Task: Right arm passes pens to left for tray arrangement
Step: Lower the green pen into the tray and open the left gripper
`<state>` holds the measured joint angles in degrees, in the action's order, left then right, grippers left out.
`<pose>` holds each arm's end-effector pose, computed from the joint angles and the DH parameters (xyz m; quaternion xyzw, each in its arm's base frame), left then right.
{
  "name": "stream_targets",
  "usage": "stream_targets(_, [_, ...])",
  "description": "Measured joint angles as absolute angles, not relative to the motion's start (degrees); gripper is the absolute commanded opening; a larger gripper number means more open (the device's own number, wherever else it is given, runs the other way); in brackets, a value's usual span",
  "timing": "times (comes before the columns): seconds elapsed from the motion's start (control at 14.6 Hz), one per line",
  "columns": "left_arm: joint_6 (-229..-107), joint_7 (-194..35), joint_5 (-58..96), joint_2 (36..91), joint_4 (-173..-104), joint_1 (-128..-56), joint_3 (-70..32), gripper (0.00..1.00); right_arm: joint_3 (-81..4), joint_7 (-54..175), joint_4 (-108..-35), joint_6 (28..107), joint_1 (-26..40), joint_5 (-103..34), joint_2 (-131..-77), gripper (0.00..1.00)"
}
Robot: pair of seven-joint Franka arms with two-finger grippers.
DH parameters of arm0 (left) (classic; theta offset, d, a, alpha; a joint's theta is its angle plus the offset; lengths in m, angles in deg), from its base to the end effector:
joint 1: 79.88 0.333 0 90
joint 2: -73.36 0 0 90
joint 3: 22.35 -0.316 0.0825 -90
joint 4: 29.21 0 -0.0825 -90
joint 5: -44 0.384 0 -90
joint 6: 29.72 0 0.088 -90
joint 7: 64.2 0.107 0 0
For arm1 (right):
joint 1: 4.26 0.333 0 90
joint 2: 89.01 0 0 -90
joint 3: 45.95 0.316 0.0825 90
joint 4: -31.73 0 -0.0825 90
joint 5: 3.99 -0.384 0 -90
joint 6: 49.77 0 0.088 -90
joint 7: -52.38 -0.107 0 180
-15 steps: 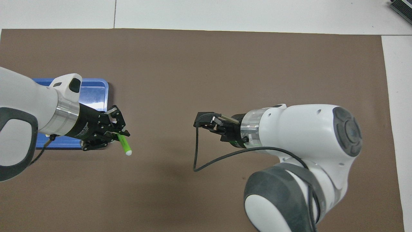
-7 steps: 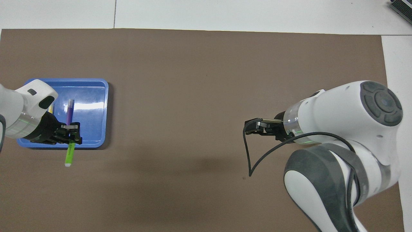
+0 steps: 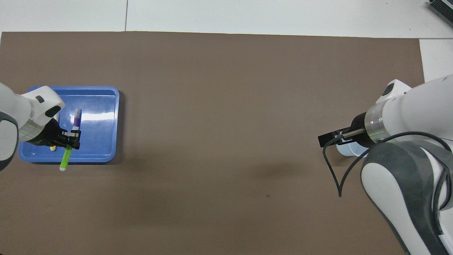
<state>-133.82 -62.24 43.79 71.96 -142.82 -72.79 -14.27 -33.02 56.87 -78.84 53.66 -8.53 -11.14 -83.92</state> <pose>0.5391 -0.0092 0.4377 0.9952 -0.0252 -0.0949 0.0042 0.5228 0.0935 0.5212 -0.9937 -0.0982 0.0206 0.0497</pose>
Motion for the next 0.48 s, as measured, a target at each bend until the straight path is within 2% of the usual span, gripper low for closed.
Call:
stream_targets(0.2, [-138.1,-62.1,46.0,69.2,-143.3,-72.8,-14.2,0.0,-35.4,57.0,-77.4,53.4,-6.6,-7.9,-84.7,1.0])
stream_targets(0.48, [-143.3,-62.1,47.4,65.3,-143.5,-72.8,-14.3,0.0,-38.8,57.1,-70.3,48.4,-5.8,-5.6,-89.5,1.0])
